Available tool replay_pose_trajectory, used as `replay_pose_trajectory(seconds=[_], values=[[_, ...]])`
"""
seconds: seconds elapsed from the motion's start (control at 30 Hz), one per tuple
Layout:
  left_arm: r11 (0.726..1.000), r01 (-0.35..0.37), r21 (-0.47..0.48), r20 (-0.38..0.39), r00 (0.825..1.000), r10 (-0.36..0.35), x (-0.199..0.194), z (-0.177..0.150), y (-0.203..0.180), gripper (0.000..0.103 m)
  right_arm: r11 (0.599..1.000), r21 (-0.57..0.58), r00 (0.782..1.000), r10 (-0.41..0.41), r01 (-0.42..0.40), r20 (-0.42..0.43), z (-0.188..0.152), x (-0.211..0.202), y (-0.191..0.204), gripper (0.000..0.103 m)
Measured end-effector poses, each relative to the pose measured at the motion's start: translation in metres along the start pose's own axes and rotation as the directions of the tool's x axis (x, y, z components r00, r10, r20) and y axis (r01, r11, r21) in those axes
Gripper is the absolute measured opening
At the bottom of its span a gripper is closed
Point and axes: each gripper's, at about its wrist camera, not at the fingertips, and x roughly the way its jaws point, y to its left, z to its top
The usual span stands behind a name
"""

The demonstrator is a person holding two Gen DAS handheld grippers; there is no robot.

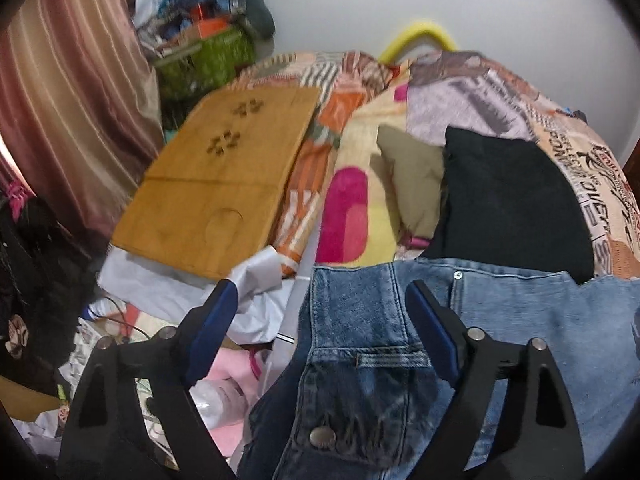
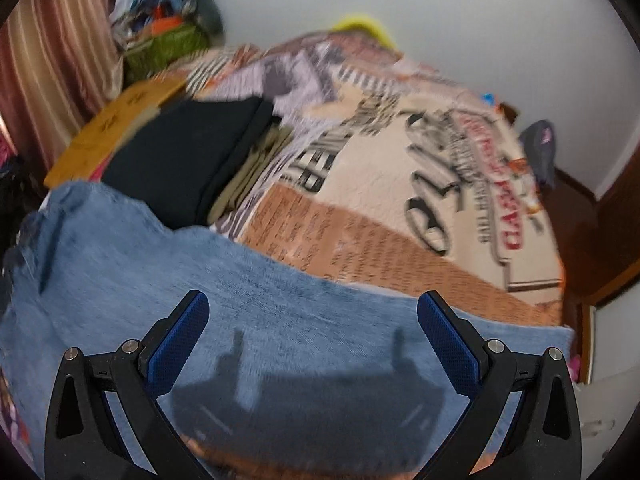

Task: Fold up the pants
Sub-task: 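Lower both grippers onto the jeans, left at the waistband, right at a leg, then grasp the waistband with the left gripper while the right gripper grasps the leg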

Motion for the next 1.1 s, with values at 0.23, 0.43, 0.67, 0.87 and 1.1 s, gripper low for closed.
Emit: replay_pose_trajectory(seconds=[0.23, 0.43, 0.67, 0.87, 1.1], values=[[0.997, 0.072, -0.028, -0.127, 0.989, -0.075, 0.045, 0.003, 0.0, 0.078, 0.986, -0.124, 0.993, 0.101, -0.109, -0.065, 0.019, 0.037, 0.028, 0.103], [0.982, 0.161, -0.094, -0.222, 0.959, -0.179, 0.071, 0.002, 0.002, 0.074, 0.968, -0.207, 0.985, 0.115, -0.141, -0.131, 0.026, 0.062, 0.04, 0.102], [0.975, 0.188, -0.118, -0.262, 0.941, -0.213, 0.085, 0.003, -0.003, 0.063, 0.961, -0.132, 0.959, 0.216, -0.242, -0.186, 0.027, 0.071, 0.033, 0.09], [0.97, 0.229, -0.08, -0.238, 0.941, -0.242, 0.07, 0.006, -0.012, 0.032, 0.952, -0.161, 0.948, 0.219, -0.26, -0.233, 0.027, 0.061, 0.048, 0.046], [0.976, 0.217, -0.032, -0.189, 0.957, -0.219, 0.051, 0.008, -0.023, 0.017, 0.966, -0.18, 0.957, 0.139, -0.188, -0.255, 0.024, 0.057, 0.06, 0.016]])
